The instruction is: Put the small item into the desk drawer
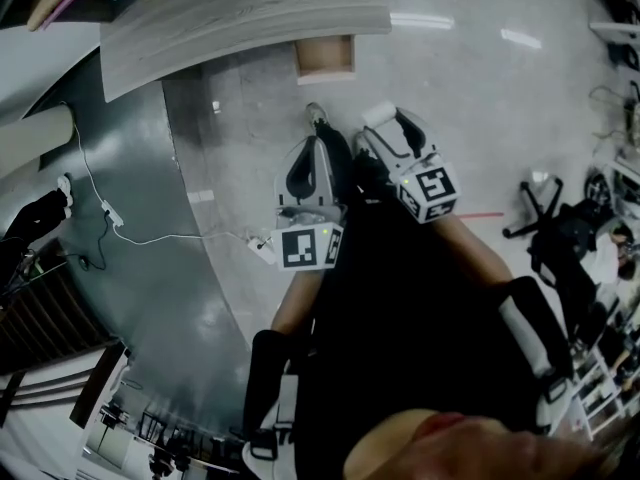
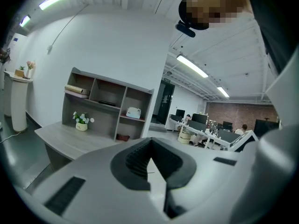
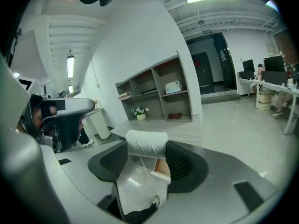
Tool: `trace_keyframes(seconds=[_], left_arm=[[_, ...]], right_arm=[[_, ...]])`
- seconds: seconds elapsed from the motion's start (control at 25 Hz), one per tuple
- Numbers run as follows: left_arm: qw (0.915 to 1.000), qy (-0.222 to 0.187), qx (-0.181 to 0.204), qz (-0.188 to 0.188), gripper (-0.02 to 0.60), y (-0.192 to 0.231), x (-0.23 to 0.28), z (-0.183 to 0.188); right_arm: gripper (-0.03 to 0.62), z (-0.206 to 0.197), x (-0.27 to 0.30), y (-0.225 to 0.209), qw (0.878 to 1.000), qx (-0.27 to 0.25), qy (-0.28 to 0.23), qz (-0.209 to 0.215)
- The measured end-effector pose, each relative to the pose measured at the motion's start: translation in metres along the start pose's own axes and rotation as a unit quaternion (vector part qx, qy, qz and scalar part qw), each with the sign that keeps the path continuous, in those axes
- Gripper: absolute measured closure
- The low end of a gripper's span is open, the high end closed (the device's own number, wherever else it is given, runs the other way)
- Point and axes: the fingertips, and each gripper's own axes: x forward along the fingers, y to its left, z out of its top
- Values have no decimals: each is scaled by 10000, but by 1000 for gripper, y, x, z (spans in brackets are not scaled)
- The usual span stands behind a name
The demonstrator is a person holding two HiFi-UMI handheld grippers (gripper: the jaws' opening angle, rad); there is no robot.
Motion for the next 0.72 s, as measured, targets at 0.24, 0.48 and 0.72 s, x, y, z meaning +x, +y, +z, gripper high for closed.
trace_keyframes(seconds=[0.24, 0.48, 0.72], left_arm=[[9998, 72, -151, -60, 582, 19, 31, 6], [9997, 167, -82, -147, 583, 41, 59, 8], [9993, 288, -100, -195, 583, 52, 74, 6]], right_arm=[[341, -9, 39, -16, 9994, 117, 241, -213], [341, -21, 77, -34, 9979, 278, 444, -388], [341, -31, 106, -43, 9961, 424, 620, -461]])
